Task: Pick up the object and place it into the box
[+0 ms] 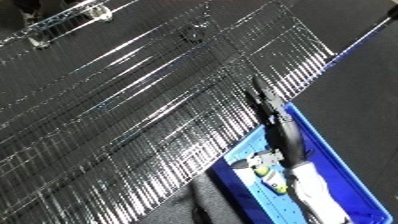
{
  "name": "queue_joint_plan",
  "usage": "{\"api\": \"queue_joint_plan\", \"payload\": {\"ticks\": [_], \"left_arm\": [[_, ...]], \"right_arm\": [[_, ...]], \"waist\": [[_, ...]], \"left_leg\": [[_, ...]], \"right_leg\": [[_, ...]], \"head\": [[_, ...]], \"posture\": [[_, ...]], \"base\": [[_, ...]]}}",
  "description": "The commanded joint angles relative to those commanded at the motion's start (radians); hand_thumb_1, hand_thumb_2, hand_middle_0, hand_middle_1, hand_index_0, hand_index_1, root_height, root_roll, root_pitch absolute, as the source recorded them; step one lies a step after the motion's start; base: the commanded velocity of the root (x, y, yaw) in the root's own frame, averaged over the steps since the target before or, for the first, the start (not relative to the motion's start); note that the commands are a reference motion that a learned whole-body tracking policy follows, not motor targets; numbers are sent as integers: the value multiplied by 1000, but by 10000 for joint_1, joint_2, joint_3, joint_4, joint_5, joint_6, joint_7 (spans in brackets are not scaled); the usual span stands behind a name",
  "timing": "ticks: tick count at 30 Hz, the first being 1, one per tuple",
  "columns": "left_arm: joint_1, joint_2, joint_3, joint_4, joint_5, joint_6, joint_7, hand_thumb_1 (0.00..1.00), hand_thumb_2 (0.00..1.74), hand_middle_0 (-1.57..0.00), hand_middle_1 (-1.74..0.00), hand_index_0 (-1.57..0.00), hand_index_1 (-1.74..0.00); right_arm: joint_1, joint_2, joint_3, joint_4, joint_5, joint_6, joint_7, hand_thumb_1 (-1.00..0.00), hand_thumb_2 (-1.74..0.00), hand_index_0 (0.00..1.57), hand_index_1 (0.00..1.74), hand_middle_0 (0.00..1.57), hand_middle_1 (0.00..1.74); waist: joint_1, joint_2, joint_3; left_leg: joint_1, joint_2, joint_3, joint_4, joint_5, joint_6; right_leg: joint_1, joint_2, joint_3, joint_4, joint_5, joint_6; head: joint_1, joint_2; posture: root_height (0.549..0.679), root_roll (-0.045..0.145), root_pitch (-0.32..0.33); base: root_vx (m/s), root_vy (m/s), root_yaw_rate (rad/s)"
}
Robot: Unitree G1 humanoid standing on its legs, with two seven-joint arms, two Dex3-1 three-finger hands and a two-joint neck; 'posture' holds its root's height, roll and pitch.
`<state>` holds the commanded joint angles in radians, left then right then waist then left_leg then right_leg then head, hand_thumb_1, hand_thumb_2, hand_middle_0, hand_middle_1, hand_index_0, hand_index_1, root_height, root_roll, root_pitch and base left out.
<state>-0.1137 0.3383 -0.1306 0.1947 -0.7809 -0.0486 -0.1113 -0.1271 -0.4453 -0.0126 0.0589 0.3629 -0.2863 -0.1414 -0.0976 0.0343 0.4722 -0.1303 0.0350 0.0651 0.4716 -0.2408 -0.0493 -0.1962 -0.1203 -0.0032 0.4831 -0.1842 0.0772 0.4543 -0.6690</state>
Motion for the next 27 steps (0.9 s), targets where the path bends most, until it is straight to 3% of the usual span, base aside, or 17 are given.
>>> {"api": "queue_joint_plan", "payload": {"ticks": [6, 14, 27], "left_arm": [[27, 210, 241, -6, 125, 312, -100, 1000, 1740, -1570, -1740, -1570, -1740], [141, 404, 446, -137, 181, 520, -174, 1000, 1740, -1570, -1740, -1570, -1740], [353, 572, 698, -388, 209, 500, -262, 1000, 1740, -1570, -1740, -1570, -1740]], "right_arm": [[-31, 204, 72, 220, 118, -40, -138, 0, 0, 0, 0, 0, 0], [78, 430, 173, 279, 103, -155, -272, 0, 0, 0, 0, 0, 0], [169, 547, 313, 452, 181, -272, -290, 0, 0, 0, 0, 0, 0]], "waist": [[339, -195, 46], [622, -350, 70], [865, -484, 168]], "left_leg": [[-142, 37, -271, 157, 95, 41], [-280, 51, -498, 188, 222, 75], [-534, 65, -630, 438, 246, 73]], "right_leg": [[111, 88, -191, 236, -84, -36], [118, 174, -399, 430, -168, -35], [-7, 195, -567, 751, -258, -35]], "head": [[-748, 44], [-1378, 228], [-1728, 263]], "posture": [[666, 47, -78], [665, 37, -81], [662, 33, -85]], "base": [[53, -71, 182], [27, -47, 135], [3, -27, 41]]}}
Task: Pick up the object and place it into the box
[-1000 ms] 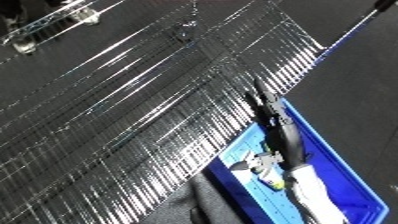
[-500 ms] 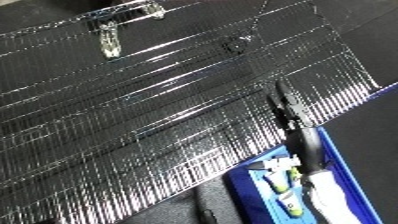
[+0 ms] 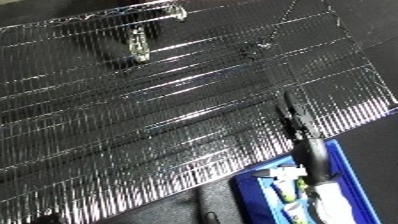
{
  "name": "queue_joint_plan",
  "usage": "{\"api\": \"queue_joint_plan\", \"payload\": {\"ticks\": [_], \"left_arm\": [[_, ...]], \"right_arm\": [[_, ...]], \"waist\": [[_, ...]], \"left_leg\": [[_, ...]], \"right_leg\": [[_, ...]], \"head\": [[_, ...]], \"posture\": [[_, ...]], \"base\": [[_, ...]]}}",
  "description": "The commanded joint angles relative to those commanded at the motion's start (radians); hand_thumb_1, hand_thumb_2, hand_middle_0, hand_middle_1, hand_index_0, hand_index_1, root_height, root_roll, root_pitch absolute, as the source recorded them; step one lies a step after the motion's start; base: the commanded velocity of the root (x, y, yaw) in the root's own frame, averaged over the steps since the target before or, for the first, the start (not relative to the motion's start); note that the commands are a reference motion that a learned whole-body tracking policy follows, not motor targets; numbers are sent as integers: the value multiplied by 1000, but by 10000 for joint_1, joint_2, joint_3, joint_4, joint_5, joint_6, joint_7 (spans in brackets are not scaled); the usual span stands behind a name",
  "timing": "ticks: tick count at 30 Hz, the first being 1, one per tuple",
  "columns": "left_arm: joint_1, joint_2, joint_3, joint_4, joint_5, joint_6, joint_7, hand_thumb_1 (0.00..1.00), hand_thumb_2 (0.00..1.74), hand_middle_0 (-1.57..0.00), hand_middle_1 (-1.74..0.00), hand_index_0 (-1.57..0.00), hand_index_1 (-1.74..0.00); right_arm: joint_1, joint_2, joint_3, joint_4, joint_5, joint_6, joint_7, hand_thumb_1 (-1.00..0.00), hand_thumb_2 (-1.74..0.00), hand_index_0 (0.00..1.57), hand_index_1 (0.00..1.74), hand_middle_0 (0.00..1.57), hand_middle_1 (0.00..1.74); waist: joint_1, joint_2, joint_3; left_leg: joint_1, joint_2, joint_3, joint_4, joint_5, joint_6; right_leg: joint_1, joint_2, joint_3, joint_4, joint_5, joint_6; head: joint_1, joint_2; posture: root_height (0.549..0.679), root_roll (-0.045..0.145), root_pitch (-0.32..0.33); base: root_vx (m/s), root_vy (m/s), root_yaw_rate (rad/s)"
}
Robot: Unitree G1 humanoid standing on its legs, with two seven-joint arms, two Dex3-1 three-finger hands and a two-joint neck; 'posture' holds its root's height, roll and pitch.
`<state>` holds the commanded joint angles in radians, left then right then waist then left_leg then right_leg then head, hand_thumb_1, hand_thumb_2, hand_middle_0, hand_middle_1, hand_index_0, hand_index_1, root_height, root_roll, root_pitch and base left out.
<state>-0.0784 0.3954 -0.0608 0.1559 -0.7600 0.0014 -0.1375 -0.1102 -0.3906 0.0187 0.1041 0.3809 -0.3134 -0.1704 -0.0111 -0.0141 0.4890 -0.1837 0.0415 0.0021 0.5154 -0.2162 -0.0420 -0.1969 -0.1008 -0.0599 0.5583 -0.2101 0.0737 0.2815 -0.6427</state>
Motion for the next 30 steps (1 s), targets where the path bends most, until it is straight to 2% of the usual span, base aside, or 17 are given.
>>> {"api": "queue_joint_plan", "payload": {"ticks": [12, 23, 30], "left_arm": [[129, 23, 103, -119, 28, 79, -99, 1000, 1740, -1570, -1740, -1570, -1740], [187, 23, 119, -168, 1, 109, -82, 1000, 1740, -1570, -1740, -1570, -1740], [173, 17, 105, -149, 2, 145, -64, 1000, 1740, -1570, -1740, -1570, -1740]], "right_arm": [[113, 48, 23, 42, 42, -37, -190, 0, 0, 0, 0, 0, 0], [168, 91, 199, 140, -39, 46, 5, 0, 0, 0, 0, 0, 0], [105, 79, 345, 291, -48, 166, 162, 0, 0, 0, 0, 0, 0]], "waist": [[-5, -49, 2], [-9, -33, 26], [37, -25, 59]], "left_leg": [[-55, 36, 14, 117, -31, -17], [-92, 27, 15, 192, -59, -23], [-171, 11, 7, 256, -75, -39]], "right_leg": [[-43, -9, -8, 114, -47, 23], [-68, -19, -7, 180, -85, 24], [-125, -62, -27, 231, -86, 48]], "head": [[-101, -105], [-203, -300], [-247, -395]], "posture": [[662, 34, -87], [661, 36, -87], [661, 37, -85]], "base": [[10, -9, -9], [16, 2, -11], [12, 3, 10]]}}
